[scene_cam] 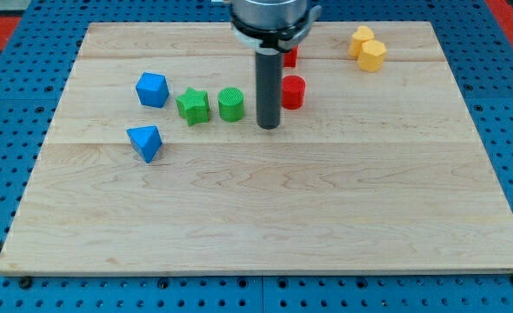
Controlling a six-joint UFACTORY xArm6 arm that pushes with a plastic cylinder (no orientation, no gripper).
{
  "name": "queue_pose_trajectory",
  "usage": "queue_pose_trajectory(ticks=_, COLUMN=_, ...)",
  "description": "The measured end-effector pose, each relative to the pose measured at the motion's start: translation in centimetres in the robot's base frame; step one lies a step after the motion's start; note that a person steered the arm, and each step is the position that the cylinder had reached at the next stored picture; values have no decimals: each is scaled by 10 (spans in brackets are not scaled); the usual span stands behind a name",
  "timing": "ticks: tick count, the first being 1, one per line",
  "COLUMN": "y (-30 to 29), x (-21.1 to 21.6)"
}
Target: Slide the red circle slightly up
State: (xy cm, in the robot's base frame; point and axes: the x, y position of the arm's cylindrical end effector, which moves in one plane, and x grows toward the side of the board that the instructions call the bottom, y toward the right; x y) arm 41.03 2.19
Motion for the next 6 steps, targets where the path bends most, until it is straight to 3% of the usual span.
queue_pose_trajectory(ticks=3, y=-46, x=-18)
queue_pose_trajectory(ticks=4, y=13, x=2)
queue_pose_trajectory(ticks=5, y=39, x=-18)
queue_pose_trajectory(ticks=6, y=26, x=-35)
